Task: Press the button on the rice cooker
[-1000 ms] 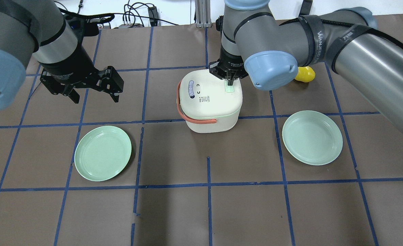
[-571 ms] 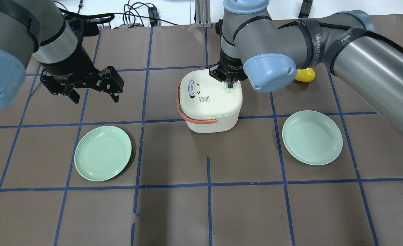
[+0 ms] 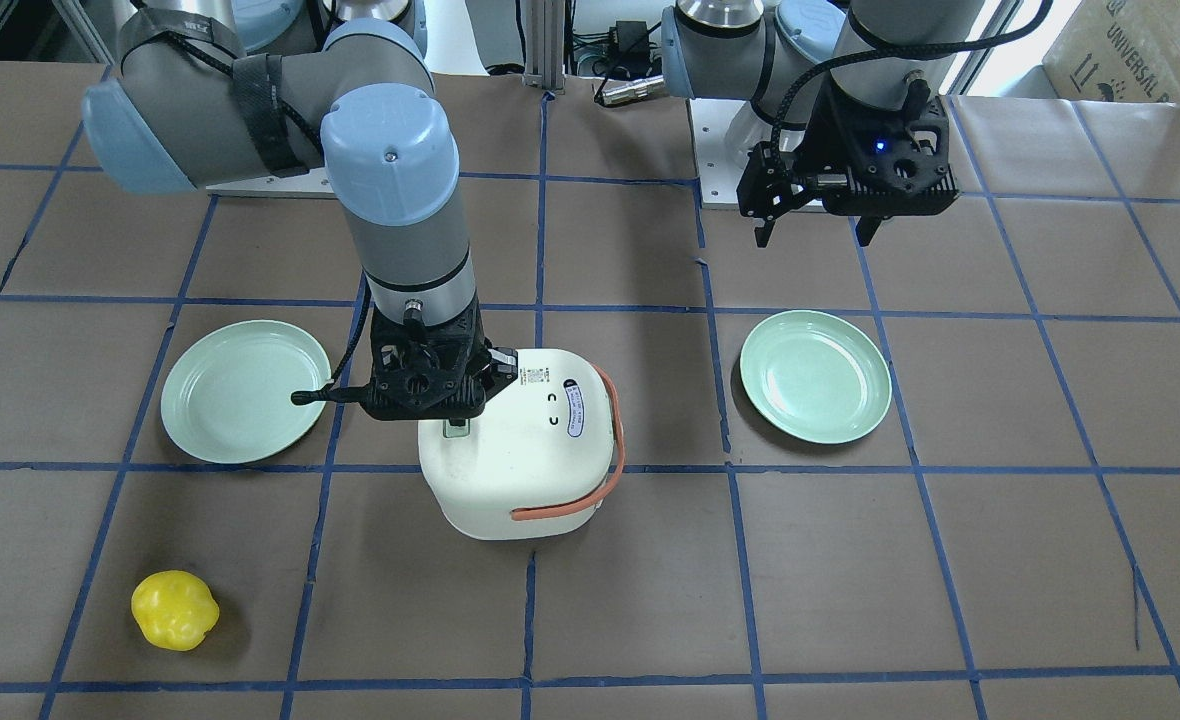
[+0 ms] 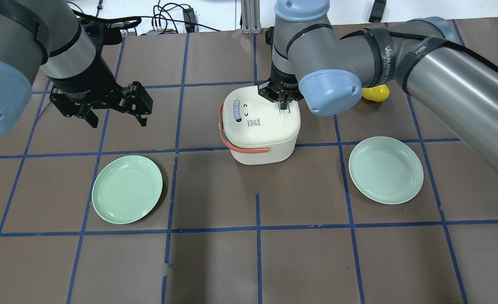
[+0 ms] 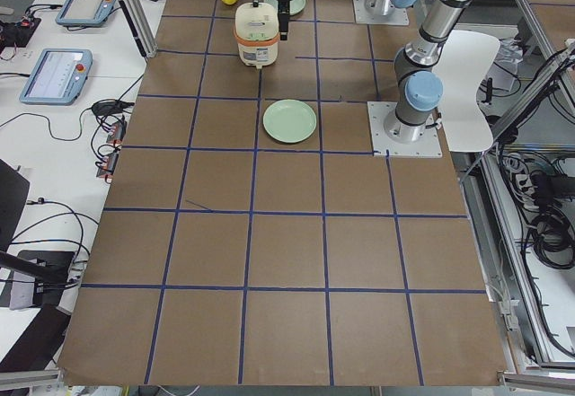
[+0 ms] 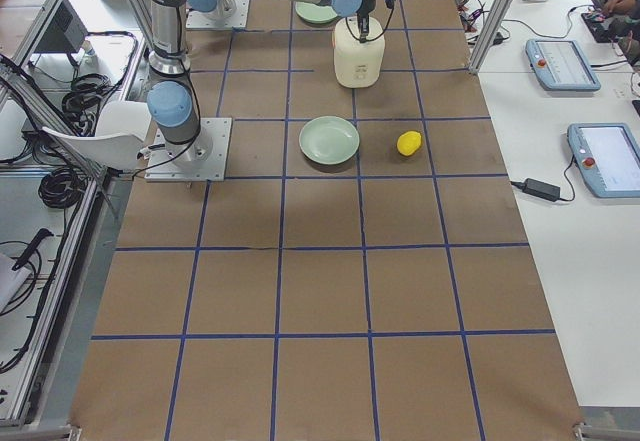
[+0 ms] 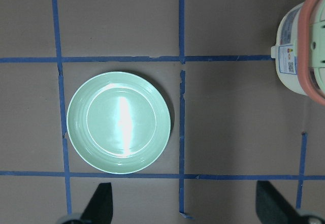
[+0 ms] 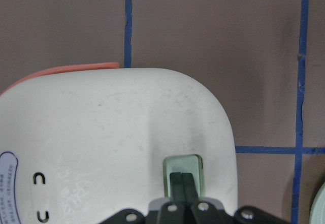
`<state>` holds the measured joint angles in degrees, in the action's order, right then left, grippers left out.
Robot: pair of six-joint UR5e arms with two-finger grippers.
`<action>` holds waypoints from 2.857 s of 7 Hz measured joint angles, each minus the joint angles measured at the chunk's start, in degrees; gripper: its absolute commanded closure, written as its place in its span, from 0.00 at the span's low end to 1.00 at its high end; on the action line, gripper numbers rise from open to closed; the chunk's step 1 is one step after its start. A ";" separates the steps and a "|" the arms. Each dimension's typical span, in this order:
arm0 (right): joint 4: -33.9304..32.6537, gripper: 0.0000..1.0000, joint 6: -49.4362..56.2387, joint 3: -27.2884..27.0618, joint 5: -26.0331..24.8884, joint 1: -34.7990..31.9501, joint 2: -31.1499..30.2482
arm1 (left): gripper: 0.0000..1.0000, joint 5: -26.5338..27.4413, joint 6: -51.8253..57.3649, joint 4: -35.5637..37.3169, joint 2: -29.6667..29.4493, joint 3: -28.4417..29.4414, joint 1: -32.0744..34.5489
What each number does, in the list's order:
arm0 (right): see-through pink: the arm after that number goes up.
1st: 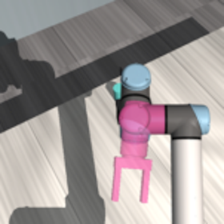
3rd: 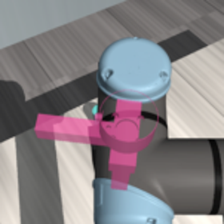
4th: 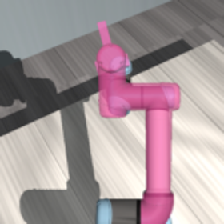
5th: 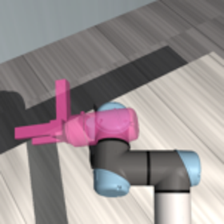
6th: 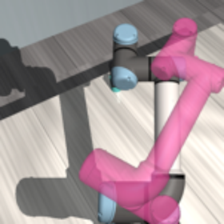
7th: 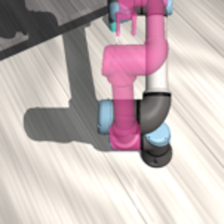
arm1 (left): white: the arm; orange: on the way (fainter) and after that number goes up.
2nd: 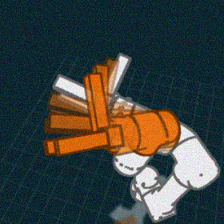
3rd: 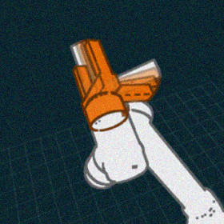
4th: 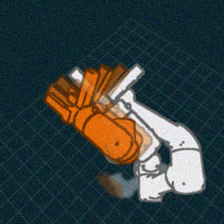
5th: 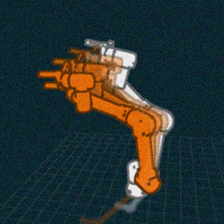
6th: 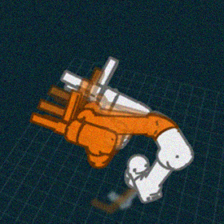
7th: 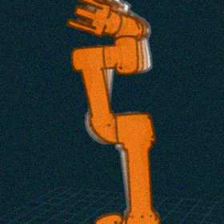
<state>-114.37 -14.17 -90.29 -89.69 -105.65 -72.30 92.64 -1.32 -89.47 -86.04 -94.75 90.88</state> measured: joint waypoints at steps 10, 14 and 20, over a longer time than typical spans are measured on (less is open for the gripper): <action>12.49 0.00 1.20 9.20 1.65 5.13 -5.14 | 0.00 0.00 0.00 0.00 0.00 0.00 0.00; 12.89 0.00 1.14 10.01 0.78 10.90 -6.60 | 0.00 0.00 0.00 0.00 0.00 0.00 0.00; 13.93 0.00 9.36 5.66 -0.38 16.85 -9.43 | 0.00 0.04 0.00 0.00 0.00 0.00 0.00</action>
<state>-100.43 -4.81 -84.63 -90.07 -88.80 -81.73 92.67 -1.32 -89.47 -86.04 -94.75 90.88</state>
